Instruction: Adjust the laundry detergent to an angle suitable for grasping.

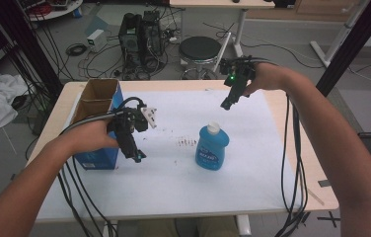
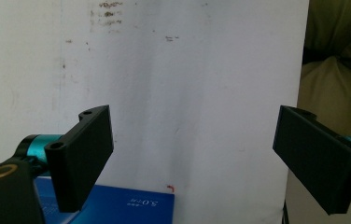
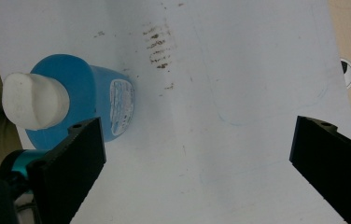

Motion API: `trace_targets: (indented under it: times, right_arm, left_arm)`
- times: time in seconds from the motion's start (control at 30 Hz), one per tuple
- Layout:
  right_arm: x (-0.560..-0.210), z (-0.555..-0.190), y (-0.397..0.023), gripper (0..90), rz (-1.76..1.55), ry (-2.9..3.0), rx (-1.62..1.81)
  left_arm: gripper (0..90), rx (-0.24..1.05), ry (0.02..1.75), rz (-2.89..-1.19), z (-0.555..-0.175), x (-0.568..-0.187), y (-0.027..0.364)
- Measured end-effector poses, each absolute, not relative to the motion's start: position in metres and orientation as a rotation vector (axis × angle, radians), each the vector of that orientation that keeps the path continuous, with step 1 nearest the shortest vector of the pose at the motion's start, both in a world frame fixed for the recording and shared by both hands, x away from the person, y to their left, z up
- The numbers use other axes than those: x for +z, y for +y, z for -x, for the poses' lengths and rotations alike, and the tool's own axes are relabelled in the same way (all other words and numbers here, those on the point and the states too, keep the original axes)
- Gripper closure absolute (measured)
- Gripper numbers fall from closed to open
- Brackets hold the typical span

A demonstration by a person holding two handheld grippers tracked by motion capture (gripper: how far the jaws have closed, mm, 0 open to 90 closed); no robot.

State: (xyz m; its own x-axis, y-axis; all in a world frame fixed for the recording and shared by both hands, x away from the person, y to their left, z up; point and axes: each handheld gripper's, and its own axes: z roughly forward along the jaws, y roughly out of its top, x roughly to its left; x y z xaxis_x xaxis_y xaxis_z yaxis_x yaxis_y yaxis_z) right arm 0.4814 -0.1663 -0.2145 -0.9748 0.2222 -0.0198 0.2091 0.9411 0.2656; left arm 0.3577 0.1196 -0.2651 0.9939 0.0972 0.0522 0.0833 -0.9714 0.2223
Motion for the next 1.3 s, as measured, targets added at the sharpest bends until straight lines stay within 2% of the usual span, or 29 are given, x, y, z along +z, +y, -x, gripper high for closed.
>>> trace_targets:
  times: [1.3]
  right_arm:
    - [-0.2070,-0.4754,-0.1746,2.5,-0.345,3.035,0.426]
  left_arm:
    - [12.2,0.117,0.154,-2.917,-0.3541,-0.2621,0.1182]
